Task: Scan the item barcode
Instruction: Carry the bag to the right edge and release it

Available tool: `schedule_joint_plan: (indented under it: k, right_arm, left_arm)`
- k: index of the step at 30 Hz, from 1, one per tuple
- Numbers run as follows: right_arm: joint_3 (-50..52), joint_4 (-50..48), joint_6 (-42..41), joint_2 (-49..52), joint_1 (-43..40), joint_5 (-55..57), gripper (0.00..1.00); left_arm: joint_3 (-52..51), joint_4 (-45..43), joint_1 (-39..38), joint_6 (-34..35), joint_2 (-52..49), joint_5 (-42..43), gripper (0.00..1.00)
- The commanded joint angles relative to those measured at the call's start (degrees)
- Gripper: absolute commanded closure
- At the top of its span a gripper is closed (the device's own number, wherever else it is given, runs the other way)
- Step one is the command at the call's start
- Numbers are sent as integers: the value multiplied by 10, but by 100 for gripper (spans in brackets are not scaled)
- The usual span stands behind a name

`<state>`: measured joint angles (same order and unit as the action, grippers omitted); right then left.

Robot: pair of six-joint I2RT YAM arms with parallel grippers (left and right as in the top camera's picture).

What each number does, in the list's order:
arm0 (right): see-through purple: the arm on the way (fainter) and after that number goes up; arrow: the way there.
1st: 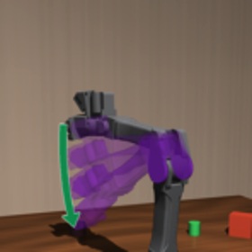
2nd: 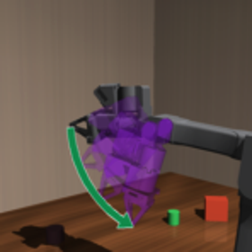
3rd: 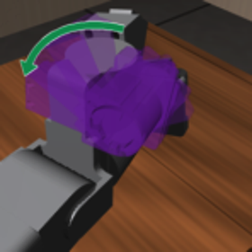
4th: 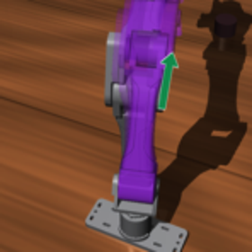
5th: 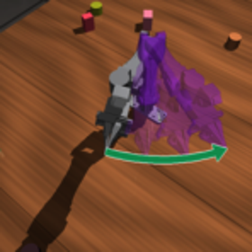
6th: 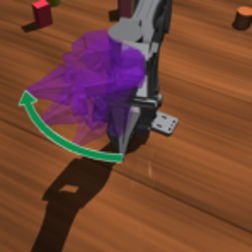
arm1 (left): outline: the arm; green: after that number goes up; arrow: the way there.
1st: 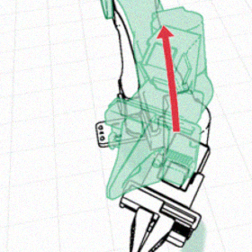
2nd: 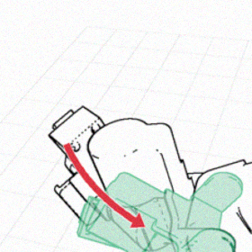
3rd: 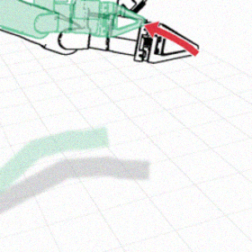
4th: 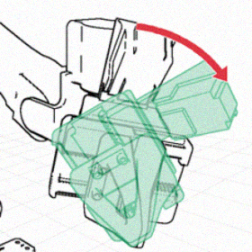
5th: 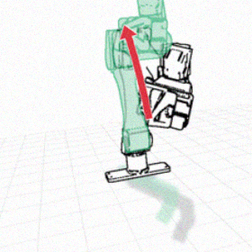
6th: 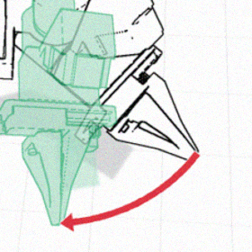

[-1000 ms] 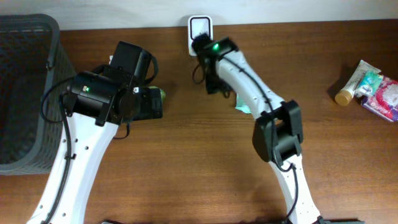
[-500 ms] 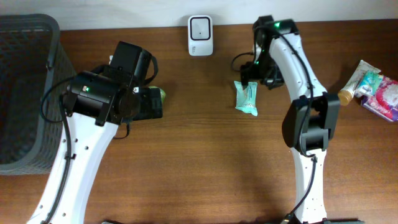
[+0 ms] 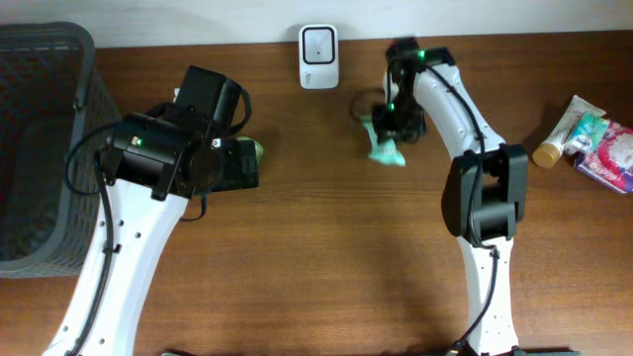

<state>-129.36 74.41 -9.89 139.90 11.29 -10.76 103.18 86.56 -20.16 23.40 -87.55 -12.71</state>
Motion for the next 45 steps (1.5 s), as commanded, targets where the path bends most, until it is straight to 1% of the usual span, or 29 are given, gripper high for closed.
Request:
schedule_joint_plan:
  k: [1, 3, 5, 7, 9, 10, 12, 14, 19, 22, 26, 28, 30, 33, 36, 40, 43, 45]
  right_arm:
    - [-106, -50, 0, -13, 29, -15, 91]
    - [-123, -121, -8, -13, 43, -15, 91]
    - [-123, -194, -26, -10, 59, -14, 91]
    - [-119, -266, -26, -3, 75, 2, 91]
    - [-108, -336, -34, 4, 92, 72, 91]
    - [-106, -363, -54, 11, 98, 115, 91]
    - [-106, -401, -63, 23, 103, 143, 91]
    - [-106, -431, -63, 35, 103, 143, 91]
    - [-106, -459, -63, 55, 99, 143, 91]
    - [-106, -456, -63, 50, 84, 145, 96]
    - [-106, -392, -71, 2, 12, 150, 96]
    - [-106, -331, -71, -23, -35, 187, 96]
    - [-106, -247, -71, -48, -99, 260, 96]
    - [-106, -155, -71, -57, -177, 323, 94]
    - [-106, -61, -71, -49, -269, 333, 96]
    - [-103, 8, -71, -40, -360, 333, 96]
    - [-98, 32, -71, -37, -400, 328, 96]
    - [-87, 32, -71, -37, -424, 295, 96]
  left_arm:
    - [-1, 1, 1, -1, 1, -6, 1]
    - [-1, 1, 1, -1, 1, -6, 1]
    - [-1, 1, 1, -1, 2, -6, 1]
    - [-1, 1, 1, -1, 2, -6, 1]
    - [-1, 1, 1, -1, 2, -6, 1]
    - [-1, 1, 1, -1, 2, -6, 1]
    - [-1, 1, 1, -1, 2, -6, 1]
    - [-1, 1, 1, -1, 2, -6, 1]
    - [-1, 1, 1, -1, 2, -6, 1]
    - [-1, 1, 1, -1, 2, -6, 1]
    - [-1, 1, 1, -1, 1, -6, 1]
    - [-1, 1, 1, -1, 1, -6, 1]
    - [-1, 1, 1, -1, 2, -6, 1]
    - [-1, 1, 1, -1, 2, -6, 1]
    - [-1, 1, 1, -1, 1, -6, 1]
    - [-1, 1, 1, -1, 1, -6, 1]
    - [-1, 1, 1, -1, 2, -6, 1]
    - [-1, 1, 1, -1, 1, -6, 1]
